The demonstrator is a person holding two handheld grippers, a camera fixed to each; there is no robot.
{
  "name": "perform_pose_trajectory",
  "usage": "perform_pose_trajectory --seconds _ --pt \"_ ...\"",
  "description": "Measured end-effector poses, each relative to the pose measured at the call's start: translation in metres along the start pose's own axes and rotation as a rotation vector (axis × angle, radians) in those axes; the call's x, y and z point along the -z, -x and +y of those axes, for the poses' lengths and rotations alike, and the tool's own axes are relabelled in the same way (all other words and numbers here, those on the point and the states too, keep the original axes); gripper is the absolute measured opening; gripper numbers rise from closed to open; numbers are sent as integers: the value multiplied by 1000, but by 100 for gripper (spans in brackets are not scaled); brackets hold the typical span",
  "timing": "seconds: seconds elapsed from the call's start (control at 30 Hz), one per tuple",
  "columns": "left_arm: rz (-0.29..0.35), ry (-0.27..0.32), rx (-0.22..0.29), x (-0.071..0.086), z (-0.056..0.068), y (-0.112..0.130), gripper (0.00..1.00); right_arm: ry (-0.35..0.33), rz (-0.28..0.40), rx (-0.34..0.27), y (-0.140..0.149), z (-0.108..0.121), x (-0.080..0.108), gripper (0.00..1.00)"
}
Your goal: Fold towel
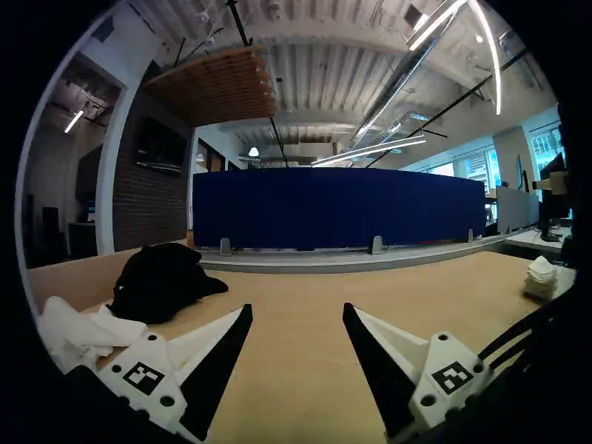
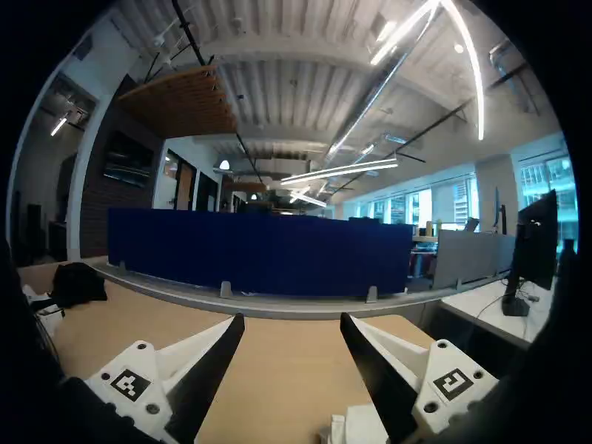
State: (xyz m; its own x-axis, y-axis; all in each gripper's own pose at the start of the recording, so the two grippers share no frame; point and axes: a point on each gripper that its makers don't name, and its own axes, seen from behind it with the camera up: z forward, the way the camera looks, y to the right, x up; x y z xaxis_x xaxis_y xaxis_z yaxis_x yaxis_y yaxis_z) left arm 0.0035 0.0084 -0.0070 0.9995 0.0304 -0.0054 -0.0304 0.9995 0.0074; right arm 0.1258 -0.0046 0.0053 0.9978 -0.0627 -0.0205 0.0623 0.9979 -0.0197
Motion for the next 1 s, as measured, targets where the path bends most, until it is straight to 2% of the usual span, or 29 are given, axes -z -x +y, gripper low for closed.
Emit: perform_pose_trajectory --seconds 0.3,0.77,1.0 --pt "0 0 0 1 0 0 94 -3 0 1 33 10 1 100" --pt "0 0 0 0 0 0 95 -22 3 -64 84 5 -3 100" --pt "0 0 0 0 -1 -1 95 -15 3 -70 103 6 -1 100"
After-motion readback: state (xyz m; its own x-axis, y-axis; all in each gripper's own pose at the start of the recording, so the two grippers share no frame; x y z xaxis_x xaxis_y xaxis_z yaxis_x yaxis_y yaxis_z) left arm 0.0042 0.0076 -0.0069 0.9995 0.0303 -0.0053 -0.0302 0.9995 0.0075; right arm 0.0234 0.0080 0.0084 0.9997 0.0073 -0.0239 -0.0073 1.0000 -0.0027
